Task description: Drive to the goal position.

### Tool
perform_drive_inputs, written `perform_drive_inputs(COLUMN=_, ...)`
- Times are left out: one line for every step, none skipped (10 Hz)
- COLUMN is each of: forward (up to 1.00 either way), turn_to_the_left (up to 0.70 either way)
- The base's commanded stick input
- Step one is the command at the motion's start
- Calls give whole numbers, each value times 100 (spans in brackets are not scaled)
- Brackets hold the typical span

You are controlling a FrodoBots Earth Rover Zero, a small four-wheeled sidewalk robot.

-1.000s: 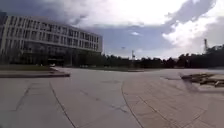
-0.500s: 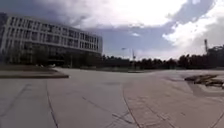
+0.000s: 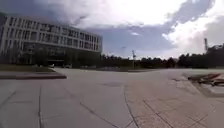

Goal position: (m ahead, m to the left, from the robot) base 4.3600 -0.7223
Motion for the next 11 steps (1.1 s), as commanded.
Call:
perform_drive_inputs(forward=50, turn_to_the_left=1)
perform_drive_inputs(forward=50, turn_to_the_left=1)
perform_drive_inputs(forward=50, turn_to_the_left=1)
perform_drive_inputs(forward=50, turn_to_the_left=1)
perform_drive_inputs(forward=50, turn_to_the_left=1)
perform_drive_inputs(forward=50, turn_to_the_left=1)
perform_drive_inputs(forward=50, turn_to_the_left=1)
perform_drive_inputs(forward=50, turn_to_the_left=1)
perform_drive_inputs(forward=50, turn_to_the_left=1)
perform_drive_inputs(forward=50, turn_to_the_left=1)
perform_drive_inputs(forward=50, turn_to_the_left=1)
